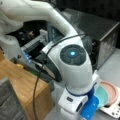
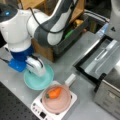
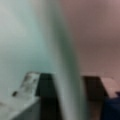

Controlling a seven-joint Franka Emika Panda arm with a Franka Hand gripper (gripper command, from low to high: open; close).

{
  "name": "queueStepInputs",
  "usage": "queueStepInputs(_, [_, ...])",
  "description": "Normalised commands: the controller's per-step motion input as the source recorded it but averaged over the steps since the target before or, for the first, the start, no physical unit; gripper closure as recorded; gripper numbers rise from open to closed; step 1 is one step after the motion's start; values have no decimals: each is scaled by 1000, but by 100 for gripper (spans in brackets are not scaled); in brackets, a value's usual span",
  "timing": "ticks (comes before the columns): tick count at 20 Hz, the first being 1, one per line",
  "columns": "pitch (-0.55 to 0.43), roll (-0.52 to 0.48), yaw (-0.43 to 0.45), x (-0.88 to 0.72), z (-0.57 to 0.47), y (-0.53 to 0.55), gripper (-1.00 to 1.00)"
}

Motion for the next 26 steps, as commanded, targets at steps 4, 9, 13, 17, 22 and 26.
queueStepInputs(4, [-46, -56, -112, -296, 105, 257, 100])
queueStepInputs(9, [-74, 4, -106, -281, 81, 177, 100])
queueStepInputs(13, [-74, 24, -101, -308, 64, 248, 100])
queueStepInputs(17, [-107, 154, -4, -425, -19, 406, 100])
queueStepInputs(22, [-160, 265, 73, -560, -97, 329, 100])
queueStepInputs(26, [-178, 165, -12, -387, -127, 1, 100])
